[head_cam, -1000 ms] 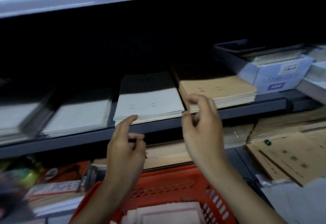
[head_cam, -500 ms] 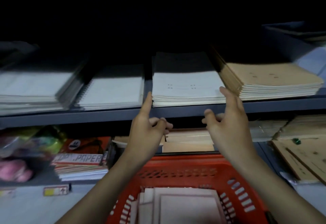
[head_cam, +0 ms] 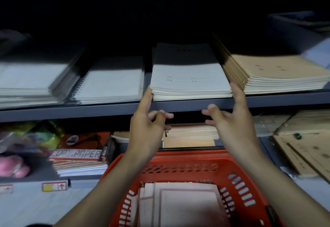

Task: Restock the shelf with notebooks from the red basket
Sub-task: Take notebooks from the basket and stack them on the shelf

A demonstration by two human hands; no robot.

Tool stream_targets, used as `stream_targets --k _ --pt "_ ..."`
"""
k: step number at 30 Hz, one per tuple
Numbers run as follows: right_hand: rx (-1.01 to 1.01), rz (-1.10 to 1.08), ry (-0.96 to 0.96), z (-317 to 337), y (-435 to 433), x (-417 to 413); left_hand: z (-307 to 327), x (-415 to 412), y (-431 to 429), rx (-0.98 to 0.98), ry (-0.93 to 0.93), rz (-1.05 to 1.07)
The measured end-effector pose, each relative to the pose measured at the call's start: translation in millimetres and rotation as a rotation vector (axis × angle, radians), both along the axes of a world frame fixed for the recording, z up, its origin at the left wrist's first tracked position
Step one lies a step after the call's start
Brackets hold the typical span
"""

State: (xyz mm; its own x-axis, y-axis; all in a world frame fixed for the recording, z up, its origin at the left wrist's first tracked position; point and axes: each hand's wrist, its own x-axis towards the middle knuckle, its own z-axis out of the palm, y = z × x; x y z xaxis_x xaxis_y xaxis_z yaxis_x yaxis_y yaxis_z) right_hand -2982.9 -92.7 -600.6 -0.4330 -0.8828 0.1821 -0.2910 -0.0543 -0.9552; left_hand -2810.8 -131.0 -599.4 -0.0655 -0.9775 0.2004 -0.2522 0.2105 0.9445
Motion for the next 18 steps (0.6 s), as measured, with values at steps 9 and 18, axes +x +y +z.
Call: stream_targets --k 9,18 --pt "-0.103 -0.167 0.151 1 15 8 -12 3 9 -0.282 -0.043 0.142" --pt "0.517 0.492 0.668 -146 67 65 -188 25 63 0.776 -0.594 -0.109"
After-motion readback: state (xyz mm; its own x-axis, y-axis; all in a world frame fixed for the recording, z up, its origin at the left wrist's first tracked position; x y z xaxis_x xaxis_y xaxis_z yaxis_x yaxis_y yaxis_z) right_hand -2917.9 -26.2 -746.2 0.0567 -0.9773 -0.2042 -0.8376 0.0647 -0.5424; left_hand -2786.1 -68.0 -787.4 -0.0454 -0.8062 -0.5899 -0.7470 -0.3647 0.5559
